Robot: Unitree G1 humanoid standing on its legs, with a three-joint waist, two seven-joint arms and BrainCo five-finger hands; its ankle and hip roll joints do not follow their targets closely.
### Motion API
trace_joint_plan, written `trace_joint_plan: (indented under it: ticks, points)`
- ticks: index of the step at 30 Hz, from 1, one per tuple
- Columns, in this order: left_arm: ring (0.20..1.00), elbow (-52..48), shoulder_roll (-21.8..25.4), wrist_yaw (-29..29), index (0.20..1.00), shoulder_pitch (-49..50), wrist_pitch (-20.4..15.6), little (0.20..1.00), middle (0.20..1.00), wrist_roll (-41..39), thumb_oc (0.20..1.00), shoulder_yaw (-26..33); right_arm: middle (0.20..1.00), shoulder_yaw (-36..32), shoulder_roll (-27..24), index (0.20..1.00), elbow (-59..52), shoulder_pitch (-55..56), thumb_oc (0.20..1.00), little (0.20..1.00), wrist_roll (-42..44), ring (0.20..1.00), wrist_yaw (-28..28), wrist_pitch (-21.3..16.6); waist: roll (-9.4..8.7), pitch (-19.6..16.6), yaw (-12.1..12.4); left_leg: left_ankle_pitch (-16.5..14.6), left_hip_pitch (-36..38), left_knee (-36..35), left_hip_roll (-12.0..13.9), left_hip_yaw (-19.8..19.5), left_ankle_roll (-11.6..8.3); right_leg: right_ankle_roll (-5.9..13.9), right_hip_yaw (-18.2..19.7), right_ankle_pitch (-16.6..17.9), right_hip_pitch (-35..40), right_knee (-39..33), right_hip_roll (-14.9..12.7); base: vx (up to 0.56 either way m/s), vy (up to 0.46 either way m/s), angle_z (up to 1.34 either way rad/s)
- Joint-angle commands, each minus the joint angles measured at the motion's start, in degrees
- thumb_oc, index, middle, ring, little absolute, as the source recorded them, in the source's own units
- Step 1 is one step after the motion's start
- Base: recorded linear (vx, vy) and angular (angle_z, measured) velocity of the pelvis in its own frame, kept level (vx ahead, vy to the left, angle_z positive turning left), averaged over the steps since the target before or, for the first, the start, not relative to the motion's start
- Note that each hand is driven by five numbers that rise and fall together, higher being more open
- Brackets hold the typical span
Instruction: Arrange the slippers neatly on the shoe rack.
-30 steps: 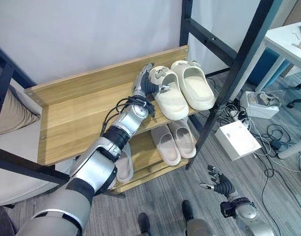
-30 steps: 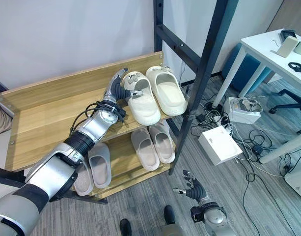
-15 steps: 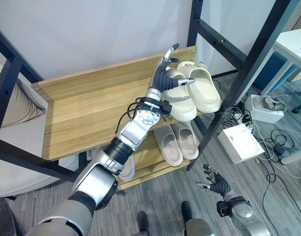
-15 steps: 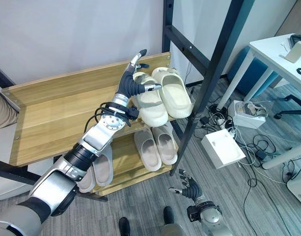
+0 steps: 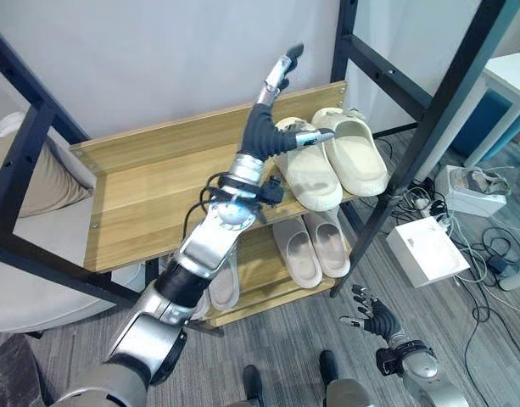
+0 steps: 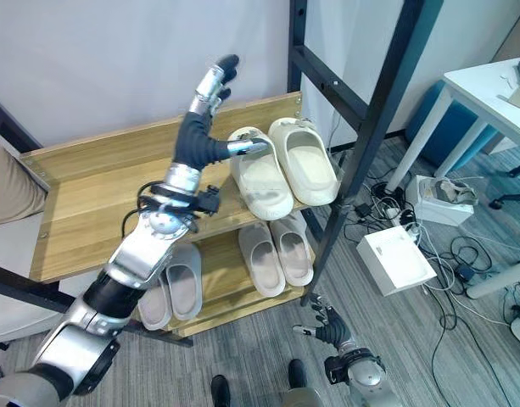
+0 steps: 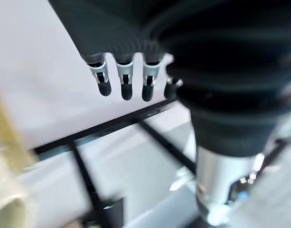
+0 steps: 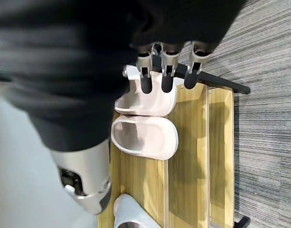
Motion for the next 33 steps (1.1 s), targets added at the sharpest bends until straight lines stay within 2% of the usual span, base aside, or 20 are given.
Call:
trace_joint_plan:
  ticks: [1, 5, 7, 9, 12, 14, 15, 16, 19, 20, 22, 26, 29, 33]
  points:
    - [1.000, -2.34, 2.52, -3.61, 1.000, -0.09, -5.24, 1.000, 1.000, -5.93, 1.000, 3.53, 1.000, -2.04, 1.58, 1.000, -0.72, -0.56, 1.000, 1.000, 0.99, 1.000, 0.69, -1.75, -3.19, -1.75, 2.68, -5.71, 4.31, -0.33, 0.99, 0.04, -2.12, 1.87, -3.48, -5.39, 0.99, 0.06, 0.69, -0.01, 0.002, 0.16]
    - [1.000, -11.63, 4.35, -8.46, 1.000, 6.81, -6.32, 1.000, 1.000, -13.39, 1.000, 4.32, 1.000, -2.06, 2.31, 1.000, -0.26, -0.33, 1.000, 1.000, 1.14, 1.000, 1.03, -1.54, -3.42, -2.09, 4.17, -5.57, 4.36, -0.33, 0.89, -0.65, -2.09, 1.83, -4.44, -5.42, 1.49, 0.06, 0.58, -0.02, 0.010, 0.12]
    - [1.000, -17.89, 4.90, -13.20, 1.000, 11.25, -5.77, 1.000, 1.000, -20.92, 1.000, 3.22, 1.000, -1.55, 2.71, 1.000, 0.16, -0.51, 1.000, 1.000, 1.22, 1.000, 1.50, -1.20, -3.51, -2.15, 5.31, -5.46, 4.35, -0.33, 0.68, -1.28, -2.04, 1.82, -4.97, -5.40, 1.73, 0.06, 0.46, -0.03, 0.018, 0.14]
    - [1.000, -19.50, 5.35, -15.01, 1.000, 12.87, -5.30, 1.000, 1.000, -22.89, 1.000, 2.73, 1.000, -1.28, 2.78, 1.000, 0.16, -0.34, 1.000, 1.000, 1.23, 1.000, 1.80, -1.17, -3.58, -2.26, 5.62, -5.45, 4.39, -0.33, 0.63, -1.41, -2.02, 1.84, -5.15, -5.44, 1.90, 0.06, 0.39, -0.02, 0.010, 0.10]
    - [1.000, -23.70, 6.15, -21.39, 1.000, 16.46, -3.02, 1.000, 1.000, -29.44, 1.000, -1.44, 1.000, -0.46, 2.87, 1.000, 0.96, -0.39, 1.000, 1.000, 1.16, 1.000, 2.75, -0.94, -3.66, -2.45, 6.26, -5.52, 4.51, -0.33, 0.45, -2.00, -1.90, 1.88, -5.54, -5.48, 2.27, 0.06, 0.20, -0.02, 0.021, 0.20]
    - [1.000, -24.38, 7.41, -23.40, 1.000, 18.34, -2.41, 1.000, 1.000, -28.92, 1.000, -3.02, 1.000, -0.19, 2.90, 1.000, 1.41, -0.58, 1.000, 1.000, 1.01, 1.000, 3.24, -1.01, -3.69, -2.67, 6.69, -5.63, 4.70, -0.33, 0.37, -2.22, -1.80, 1.93, -5.62, -5.57, 2.53, 0.06, 0.09, 0.00, 0.030, 0.10]
    - [1.000, -22.44, 7.66, -26.46, 1.000, 21.47, -0.57, 1.000, 1.000, -30.39, 1.000, -6.78, 1.000, 0.42, 3.00, 1.000, 2.16, -1.30, 1.000, 1.000, 0.75, 1.000, 3.67, -1.07, -3.71, -2.76, 6.98, -5.65, 4.80, -0.33, 0.27, -2.36, -1.67, 1.93, -5.70, -5.57, 2.72, 0.06, 0.05, 0.00, 0.000, 0.00]
    - [1.000, -22.34, 7.65, -26.51, 1.000, 21.46, -0.64, 1.000, 1.000, -30.37, 1.000, -6.83, 1.000, 0.42, 3.03, 1.000, 2.19, -1.27, 1.000, 1.000, 0.75, 1.000, 3.67, -1.09, -3.73, -2.78, 7.00, -5.67, 4.82, -0.33, 0.27, -2.36, -1.67, 1.93, -5.70, -5.59, 2.73, 0.06, 0.05, 0.00, 0.000, 0.00]
    - [1.000, -18.15, 10.37, -30.17, 1.000, 24.87, 0.59, 1.000, 1.000, -26.60, 1.000, -10.96, 1.000, 0.38, 2.84, 1.000, 2.45, -1.82, 1.000, 1.000, 1.43, 1.000, 4.16, -1.44, -3.63, -2.80, 7.12, -5.76, 5.00, -0.33, 0.20, -2.50, -1.50, 1.99, -5.74, -5.62, 3.03, 0.06, -0.05, 0.00, 0.015, 0.00]
    - [1.000, -13.82, 12.51, -32.20, 1.000, 26.13, 1.28, 1.000, 1.000, -22.07, 1.000, -13.61, 1.000, 0.52, 2.55, 1.000, 2.27, -2.04, 1.000, 1.000, 2.03, 1.000, 4.58, -1.55, -3.52, -2.79, 6.93, -5.88, 5.17, -0.33, 0.11, -2.41, -1.40, 2.05, -5.73, -5.57, 3.11, 0.06, -0.10, 0.00, 0.035, 0.00]
    - [1.000, -12.82, 13.01, -32.39, 1.000, 25.87, 0.81, 1.000, 1.000, -20.73, 1.000, -13.87, 1.000, 0.51, 2.49, 1.000, 2.49, -2.08, 1.000, 1.000, 2.27, 1.000, 4.77, -1.65, -3.51, -2.88, 6.93, -5.94, 5.27, -0.33, 0.10, -2.38, -1.37, 2.07, -5.63, -5.58, 3.18, 0.06, -0.13, 0.00, 0.016, 0.01]
    - [1.000, -6.94, 16.31, -33.27, 1.000, 28.96, 1.13, 1.000, 1.000, -12.94, 1.000, -14.08, 1.000, 0.59, 1.83, 1.000, 2.68, -2.67, 1.000, 1.000, 2.84, 1.000, 5.42, -1.48, -3.32, -3.11, 6.78, -6.11, 5.52, -0.33, 0.07, -2.20, -1.25, 2.12, -5.56, -5.61, 3.40, 0.06, -0.21, 0.00, 0.000, 0.00]
    - [1.000, 0.31, 16.47, -33.03, 1.000, 33.67, 0.95, 1.000, 1.000, -6.94, 1.000, -13.10, 1.000, 0.66, 1.74, 1.000, 2.64, -2.81, 1.000, 1.000, 3.22, 1.000, 5.71, -1.18, -3.39, -3.30, 6.80, -6.21, 5.77, -0.33, 0.06, -2.02, -1.14, 2.14, -5.29, -5.57, 3.47, 0.06, -0.19, 0.00, 0.004, -0.01]
    - [1.000, 12.40, 13.35, -30.03, 1.000, 39.24, 1.67, 1.000, 1.000, -1.84, 1.000, -9.77, 1.000, 0.31, 1.88, 1.000, 2.34, -2.70, 1.000, 1.000, 4.07, 1.000, 5.50, -0.54, -3.46, -3.53, 6.96, -6.20, 5.89, -0.33, 0.06, -1.81, -1.09, 2.12, -4.91, -5.50, 3.48, 0.06, -0.27, 0.01, 0.005, -0.02]
